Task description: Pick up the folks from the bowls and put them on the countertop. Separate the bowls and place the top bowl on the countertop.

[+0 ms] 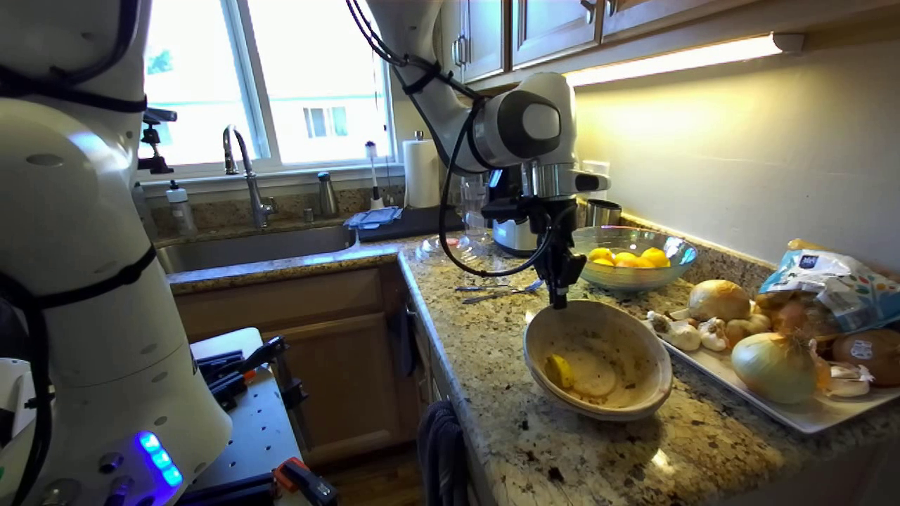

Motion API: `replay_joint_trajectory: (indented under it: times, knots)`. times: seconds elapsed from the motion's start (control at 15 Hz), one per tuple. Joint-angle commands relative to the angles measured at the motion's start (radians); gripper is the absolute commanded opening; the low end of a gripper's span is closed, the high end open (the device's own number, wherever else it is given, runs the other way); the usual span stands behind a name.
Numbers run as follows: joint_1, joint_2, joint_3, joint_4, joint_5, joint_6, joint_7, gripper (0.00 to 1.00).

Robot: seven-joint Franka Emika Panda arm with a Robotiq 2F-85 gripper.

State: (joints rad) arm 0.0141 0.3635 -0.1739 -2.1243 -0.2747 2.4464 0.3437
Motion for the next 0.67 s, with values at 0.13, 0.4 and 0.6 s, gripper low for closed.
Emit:
replay_joint_trajectory:
  times: [0.13,0.4,0.6]
  knots:
    - [0.093,-0.049,-0.058,-0.072,-0.185,0.056,0.205,0.08]
    - [0.132,-0.055,-0.081,-0.076,-0.296,0.049,0.335,0.08]
    - [0.132,-0.064,-0.079,-0.078,-0.34,0.044,0.394,0.08]
